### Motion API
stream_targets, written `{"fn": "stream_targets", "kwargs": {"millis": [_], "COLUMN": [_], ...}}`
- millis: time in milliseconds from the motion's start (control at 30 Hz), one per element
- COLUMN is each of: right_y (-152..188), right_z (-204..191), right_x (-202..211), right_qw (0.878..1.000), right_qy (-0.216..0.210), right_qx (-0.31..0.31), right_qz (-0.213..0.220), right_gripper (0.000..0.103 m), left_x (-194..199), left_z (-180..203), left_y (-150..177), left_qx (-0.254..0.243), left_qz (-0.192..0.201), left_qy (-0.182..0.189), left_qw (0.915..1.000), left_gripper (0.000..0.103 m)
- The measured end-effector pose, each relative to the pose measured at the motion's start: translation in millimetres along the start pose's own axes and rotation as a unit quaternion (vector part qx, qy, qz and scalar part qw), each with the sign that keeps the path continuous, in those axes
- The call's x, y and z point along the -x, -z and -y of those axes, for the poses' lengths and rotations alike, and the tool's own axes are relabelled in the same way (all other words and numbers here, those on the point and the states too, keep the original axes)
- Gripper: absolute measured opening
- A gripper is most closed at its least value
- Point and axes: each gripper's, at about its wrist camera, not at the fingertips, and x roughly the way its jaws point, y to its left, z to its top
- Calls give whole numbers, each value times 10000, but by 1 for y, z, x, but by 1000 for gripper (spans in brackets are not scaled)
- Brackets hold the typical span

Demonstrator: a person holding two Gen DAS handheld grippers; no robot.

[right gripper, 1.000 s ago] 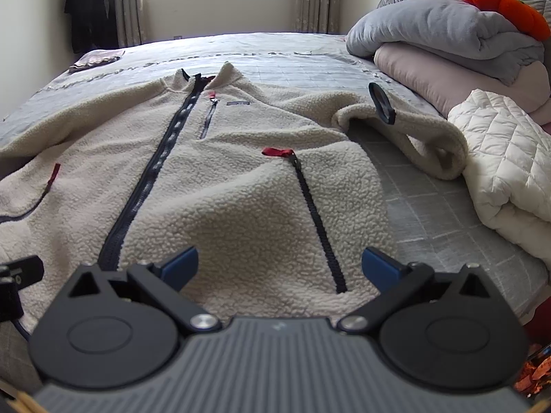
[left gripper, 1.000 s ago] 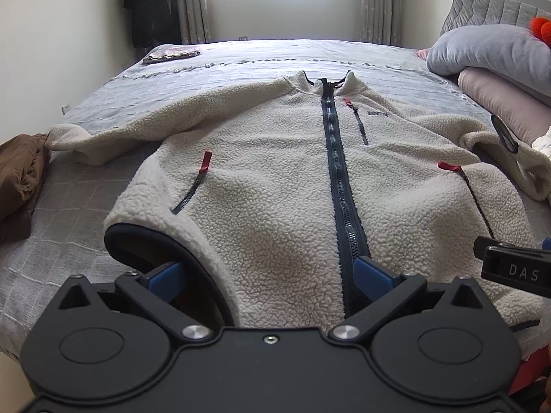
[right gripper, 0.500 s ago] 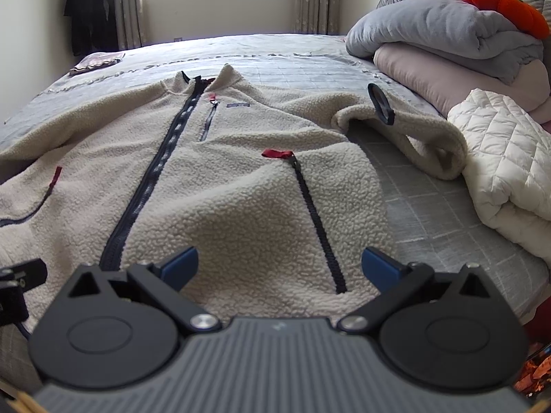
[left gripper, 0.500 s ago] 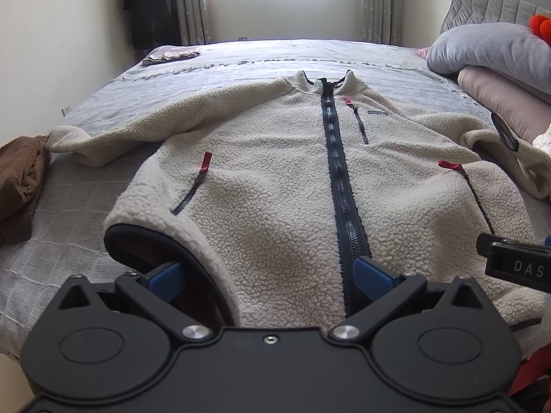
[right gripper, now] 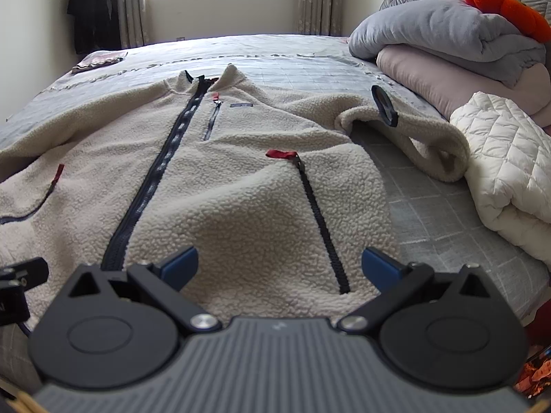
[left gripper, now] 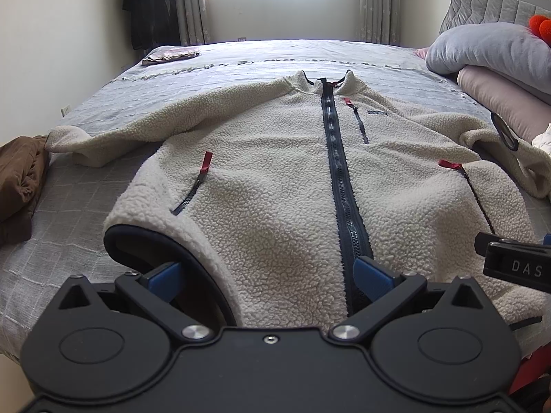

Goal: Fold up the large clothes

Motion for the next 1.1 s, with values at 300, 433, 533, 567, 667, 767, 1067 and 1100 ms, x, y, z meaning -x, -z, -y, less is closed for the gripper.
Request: {"fn": "stream_targets", "kwargs": {"millis": [300,433,533,567,667,767,1067,1100], "right_y": [-2,-1,-1,-1,-2,-2,-5,-5], "right_z": [-2,-1,1,2,7,11,30,35], "right_x": [1,1,2,2,4,4,-4,-4], "right_qw": [10000,10000,10000,10000,9999,9999,9995,9992], "right_qy": [7,1,12,19,41,70,138,130], "right_qx": [20,29,6,-6,-52,-102,-14,4], "right_qz": [26,45,52,62,91,105,288,365], "right_gripper": [103,103,103,103,103,103,103,103], "left_x": [-3,-4,-5,-5,-7,-8,-14,-16], "left_z": [-6,-6,-6,-5,-5,-6,-43,-54], "left_y": [1,1,0,0,0,-1,-9,-11], "left_qx": [32,41,35,31,33,56,40,120], "left_qz": [-7,0,5,5,19,54,274,219], "left_qy": [-62,-87,-103,-115,-140,-158,129,177], "left_qw": [10000,10000,9999,9999,9999,9998,9995,9995], "left_gripper": [103,103,103,103,103,103,103,103]}}
